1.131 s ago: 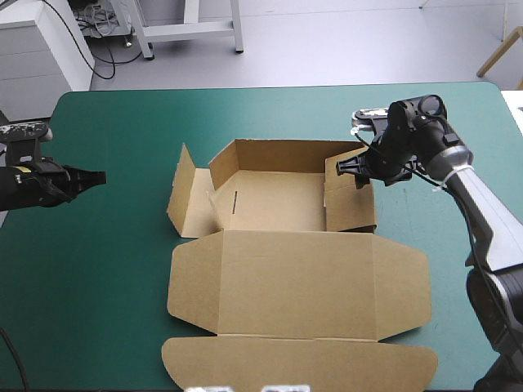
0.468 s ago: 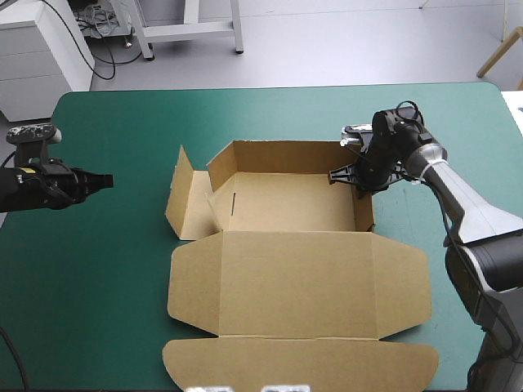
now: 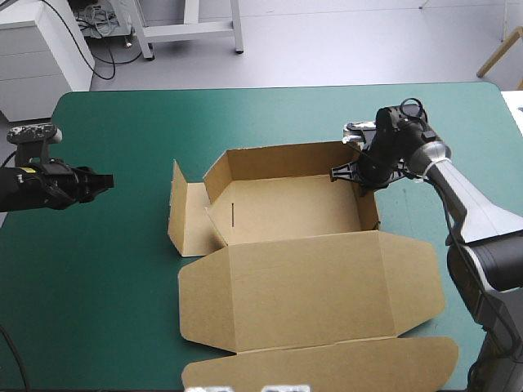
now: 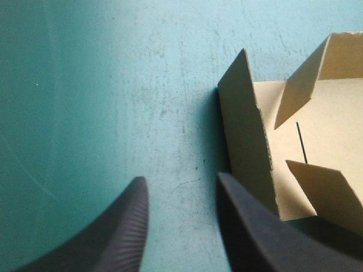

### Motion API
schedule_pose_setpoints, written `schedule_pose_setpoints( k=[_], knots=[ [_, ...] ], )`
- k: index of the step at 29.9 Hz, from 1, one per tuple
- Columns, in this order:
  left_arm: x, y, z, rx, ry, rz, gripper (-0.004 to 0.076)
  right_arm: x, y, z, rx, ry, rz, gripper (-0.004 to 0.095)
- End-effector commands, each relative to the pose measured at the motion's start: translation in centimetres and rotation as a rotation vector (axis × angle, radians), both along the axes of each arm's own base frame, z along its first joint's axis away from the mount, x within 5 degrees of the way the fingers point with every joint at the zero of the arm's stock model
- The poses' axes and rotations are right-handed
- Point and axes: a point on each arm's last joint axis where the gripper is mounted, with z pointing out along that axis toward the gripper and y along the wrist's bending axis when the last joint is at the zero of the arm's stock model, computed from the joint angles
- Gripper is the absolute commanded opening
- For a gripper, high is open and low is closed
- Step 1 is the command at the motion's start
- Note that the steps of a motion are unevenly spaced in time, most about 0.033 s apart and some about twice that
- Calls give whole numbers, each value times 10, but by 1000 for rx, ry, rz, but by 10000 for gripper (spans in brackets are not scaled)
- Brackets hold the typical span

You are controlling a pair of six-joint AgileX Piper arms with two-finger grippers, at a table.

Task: Fold the box

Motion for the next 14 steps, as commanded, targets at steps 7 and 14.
schedule_pose_setpoints(
  k=[7, 14],
  knots=[
    [21, -3, -5, -144, 21, 13, 714, -28, -45, 91, 140, -235, -37, -19],
    [36, -9, -13, -237, 15, -52, 713, -68, -74, 150, 285, -414, -34, -20]
  ],
)
